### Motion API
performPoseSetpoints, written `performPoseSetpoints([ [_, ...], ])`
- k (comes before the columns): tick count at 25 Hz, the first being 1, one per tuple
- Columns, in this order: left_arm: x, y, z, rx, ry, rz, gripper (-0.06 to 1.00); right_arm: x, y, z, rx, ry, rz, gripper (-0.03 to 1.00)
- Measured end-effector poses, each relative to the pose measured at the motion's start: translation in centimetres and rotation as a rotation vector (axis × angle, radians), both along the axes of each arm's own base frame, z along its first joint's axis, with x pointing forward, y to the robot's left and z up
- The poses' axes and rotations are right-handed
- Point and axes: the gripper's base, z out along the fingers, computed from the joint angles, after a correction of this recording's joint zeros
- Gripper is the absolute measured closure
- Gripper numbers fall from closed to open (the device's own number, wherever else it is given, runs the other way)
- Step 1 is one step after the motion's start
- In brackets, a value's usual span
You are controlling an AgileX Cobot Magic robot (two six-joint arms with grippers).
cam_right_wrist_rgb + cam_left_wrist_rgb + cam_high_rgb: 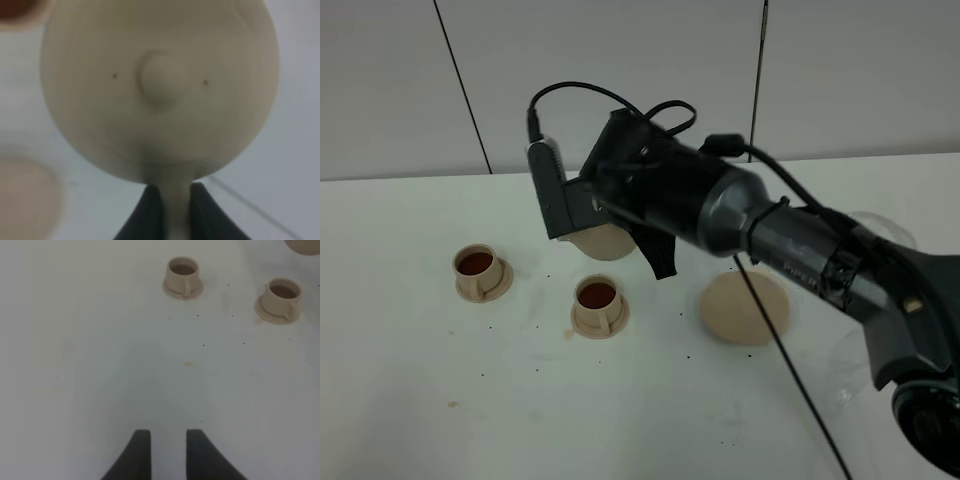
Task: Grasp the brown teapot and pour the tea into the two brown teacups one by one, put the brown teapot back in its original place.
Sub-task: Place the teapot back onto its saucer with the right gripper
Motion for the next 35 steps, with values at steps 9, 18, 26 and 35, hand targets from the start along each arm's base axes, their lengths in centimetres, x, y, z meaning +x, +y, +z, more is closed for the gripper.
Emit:
performPoseSetpoints([
  [9, 0.0, 0.0, 0.0, 0.0, 0.0, 0.0, 0.7, -0.4, -2.1, -1.1, 0.119, 0.352, -0.153, 0.88],
  [18, 0.0, 0.0, 0.0, 0.0, 0.0, 0.0, 0.7, -1.4, -1.2, -1.2, 0.249, 0.497, -0.158, 0.88],
  [26, 0.0, 0.0, 0.0, 0.0, 0.0, 0.0, 0.7, -1.5, -1.2, -1.2, 0.253, 0.51, -0.178, 0.88],
  [35, 0.0, 0.0, 0.0, 0.0, 0.0, 0.0, 0.7, -0.4, -2.5, -1.5, 0.251, 0.509, -0.217, 0.88],
])
